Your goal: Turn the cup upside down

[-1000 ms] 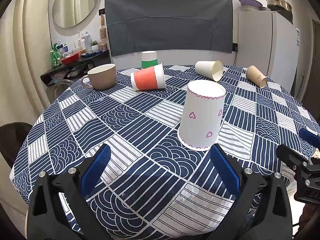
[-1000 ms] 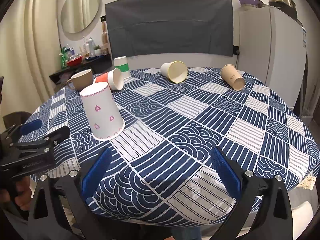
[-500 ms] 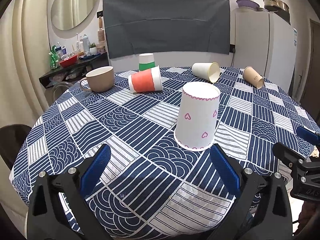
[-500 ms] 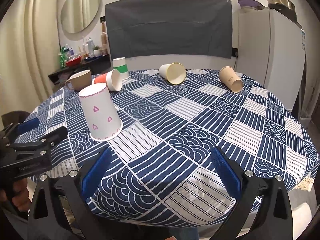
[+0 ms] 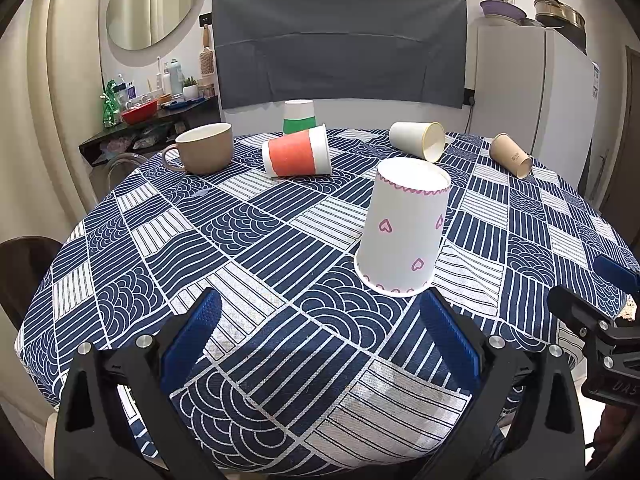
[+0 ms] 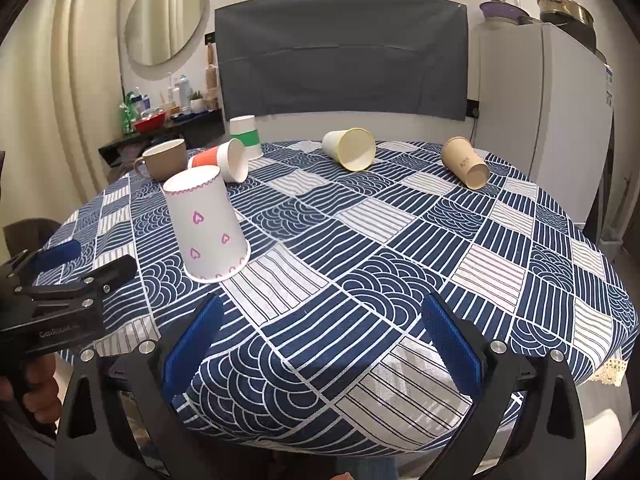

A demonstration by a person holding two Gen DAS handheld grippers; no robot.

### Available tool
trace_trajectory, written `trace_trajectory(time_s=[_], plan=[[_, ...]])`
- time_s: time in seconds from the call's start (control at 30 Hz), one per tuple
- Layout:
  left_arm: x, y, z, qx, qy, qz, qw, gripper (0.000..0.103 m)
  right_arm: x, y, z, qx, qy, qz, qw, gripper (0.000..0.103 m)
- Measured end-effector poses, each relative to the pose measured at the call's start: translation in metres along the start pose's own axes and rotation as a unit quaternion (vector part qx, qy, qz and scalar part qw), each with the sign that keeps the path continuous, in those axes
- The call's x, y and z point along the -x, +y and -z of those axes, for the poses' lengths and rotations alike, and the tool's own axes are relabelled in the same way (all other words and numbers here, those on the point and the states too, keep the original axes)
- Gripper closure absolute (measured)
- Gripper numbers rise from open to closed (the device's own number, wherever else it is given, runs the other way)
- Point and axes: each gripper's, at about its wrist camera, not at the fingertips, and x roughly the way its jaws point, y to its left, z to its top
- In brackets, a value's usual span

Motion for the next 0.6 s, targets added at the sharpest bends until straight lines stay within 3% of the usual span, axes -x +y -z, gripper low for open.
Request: trace_trajectory(time_s=[0.6], plan=[[-0.0014,-0.0042,-0.0008,-0.008,0.006,0.002,0.9999,0.006,-0.0038,-0.0001,0.0014,-0.001,0.007,0.002,1.0,0.008]])
